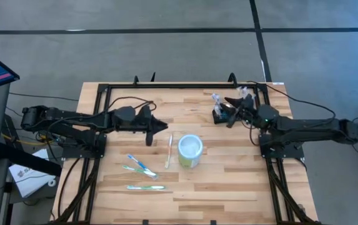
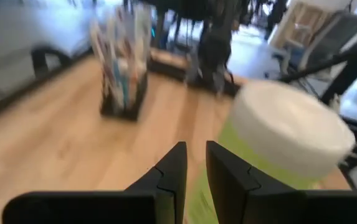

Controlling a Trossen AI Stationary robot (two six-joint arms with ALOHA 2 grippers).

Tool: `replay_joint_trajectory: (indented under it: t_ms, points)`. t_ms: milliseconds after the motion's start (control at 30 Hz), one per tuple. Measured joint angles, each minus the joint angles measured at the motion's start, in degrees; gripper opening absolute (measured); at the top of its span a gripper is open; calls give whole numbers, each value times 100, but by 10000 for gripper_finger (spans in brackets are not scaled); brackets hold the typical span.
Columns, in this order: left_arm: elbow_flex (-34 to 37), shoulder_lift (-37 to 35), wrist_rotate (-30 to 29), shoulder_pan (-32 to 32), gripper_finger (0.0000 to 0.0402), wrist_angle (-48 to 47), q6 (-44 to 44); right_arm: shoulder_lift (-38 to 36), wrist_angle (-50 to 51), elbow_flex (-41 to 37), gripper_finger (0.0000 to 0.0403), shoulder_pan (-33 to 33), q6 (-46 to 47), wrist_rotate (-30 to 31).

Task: Pick & Place toothbrushing station
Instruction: Put the green toothbrush into the wire organizer

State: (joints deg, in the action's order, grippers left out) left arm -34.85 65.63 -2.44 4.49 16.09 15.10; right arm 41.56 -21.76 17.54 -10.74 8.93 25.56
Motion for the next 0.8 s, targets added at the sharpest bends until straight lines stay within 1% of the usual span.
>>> replay_joint_trajectory:
  t_ms: [133, 267, 533, 800]
  points:
    - [0, 0, 148, -114, 53, -542, 259, -193, 25, 0, 184, 260, -40, 0]
    - [0, 0, 180, -414, 53, -1003, 471, -238, 43, 0, 180, 517, -52, 1]
    - [0, 0, 273, -1285, 53, -2288, 1111, -218, 35, 0, 177, 884, -142, 0]
    - [0, 0, 291, -2279, 53, -3038, 1795, -218, 35, 0, 177, 1137, -144, 0]
